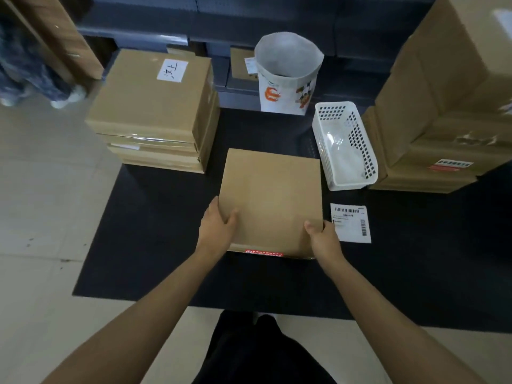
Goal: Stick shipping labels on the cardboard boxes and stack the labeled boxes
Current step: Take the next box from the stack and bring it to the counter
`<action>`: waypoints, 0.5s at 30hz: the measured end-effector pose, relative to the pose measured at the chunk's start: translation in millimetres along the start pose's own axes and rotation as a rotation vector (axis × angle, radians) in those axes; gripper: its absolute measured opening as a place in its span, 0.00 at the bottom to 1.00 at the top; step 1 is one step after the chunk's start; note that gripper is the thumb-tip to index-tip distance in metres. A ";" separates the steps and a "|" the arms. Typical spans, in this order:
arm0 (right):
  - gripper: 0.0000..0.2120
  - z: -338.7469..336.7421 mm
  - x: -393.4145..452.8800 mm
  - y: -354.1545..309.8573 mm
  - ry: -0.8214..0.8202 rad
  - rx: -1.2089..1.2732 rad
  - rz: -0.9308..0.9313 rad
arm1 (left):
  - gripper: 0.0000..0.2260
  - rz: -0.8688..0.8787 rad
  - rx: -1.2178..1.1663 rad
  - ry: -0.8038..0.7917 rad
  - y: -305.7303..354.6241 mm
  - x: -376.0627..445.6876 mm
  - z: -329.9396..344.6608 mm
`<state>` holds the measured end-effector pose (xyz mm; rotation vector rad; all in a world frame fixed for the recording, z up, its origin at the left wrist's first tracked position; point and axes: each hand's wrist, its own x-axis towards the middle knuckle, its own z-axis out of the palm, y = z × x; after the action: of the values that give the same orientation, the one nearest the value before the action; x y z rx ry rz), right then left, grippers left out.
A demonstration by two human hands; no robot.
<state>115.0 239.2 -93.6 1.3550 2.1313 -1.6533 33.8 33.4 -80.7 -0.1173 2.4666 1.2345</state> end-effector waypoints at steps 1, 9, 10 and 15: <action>0.25 1.2 1.4 3.6 0.001 -0.011 0.005 | 0.27 -0.007 0.007 -0.013 -4.3 1.2 2.3; 0.24 2.2 7.1 11.6 0.031 -0.058 -0.027 | 0.27 0.004 0.024 -0.046 -15.7 11.6 11.7; 0.24 1.1 7.5 9.8 0.026 -0.064 -0.028 | 0.27 -0.002 0.036 -0.038 -14.3 13.1 11.9; 0.22 -3.6 12.0 9.3 0.014 -0.095 -0.058 | 0.32 0.081 0.295 0.093 7.7 28.9 18.9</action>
<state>115.9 249.0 -105.8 1.2935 2.2470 -1.5450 10.8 55.6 -95.8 0.0046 2.7269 0.8985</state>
